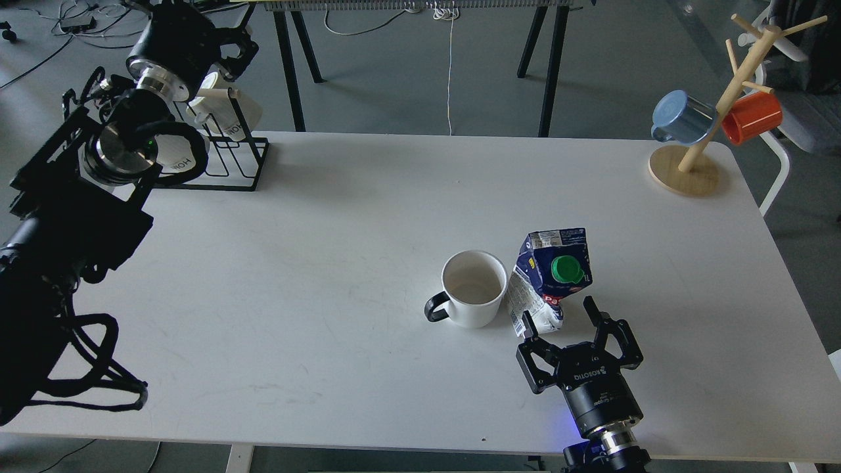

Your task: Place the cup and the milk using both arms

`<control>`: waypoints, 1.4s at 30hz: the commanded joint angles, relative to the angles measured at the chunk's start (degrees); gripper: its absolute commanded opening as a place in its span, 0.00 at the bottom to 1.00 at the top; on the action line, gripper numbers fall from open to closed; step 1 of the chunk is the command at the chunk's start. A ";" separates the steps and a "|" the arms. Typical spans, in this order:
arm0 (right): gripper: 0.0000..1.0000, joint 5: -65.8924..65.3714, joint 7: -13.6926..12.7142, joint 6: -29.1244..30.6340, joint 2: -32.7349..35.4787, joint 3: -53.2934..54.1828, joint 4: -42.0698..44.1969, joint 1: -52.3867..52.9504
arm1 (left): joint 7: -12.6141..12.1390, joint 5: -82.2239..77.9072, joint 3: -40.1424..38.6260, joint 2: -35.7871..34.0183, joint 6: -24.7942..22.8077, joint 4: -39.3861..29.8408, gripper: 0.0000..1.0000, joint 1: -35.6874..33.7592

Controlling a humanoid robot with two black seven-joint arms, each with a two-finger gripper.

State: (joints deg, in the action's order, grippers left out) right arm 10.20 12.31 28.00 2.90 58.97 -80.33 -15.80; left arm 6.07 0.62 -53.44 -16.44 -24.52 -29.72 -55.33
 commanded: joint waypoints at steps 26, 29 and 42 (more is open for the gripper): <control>1.00 -4.22 0.26 0.00 28.83 22.42 -2.22 11.91 | -0.62 4.83 -0.70 0.54 0.80 -0.69 1.00 -2.51; 0.99 -4.23 -0.18 0.00 28.83 19.88 4.54 21.48 | -0.53 4.83 -0.52 0.36 0.53 -0.69 1.00 -2.33; 0.98 -3.61 -2.46 0.00 25.68 0.01 36.28 57.27 | -0.53 4.83 -0.70 0.28 -0.26 -2.44 1.00 -0.84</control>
State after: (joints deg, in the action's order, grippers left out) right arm 6.26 10.23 28.00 30.40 61.77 -48.38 36.03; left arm 5.53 5.45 -54.10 -15.64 -24.38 -30.76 -56.72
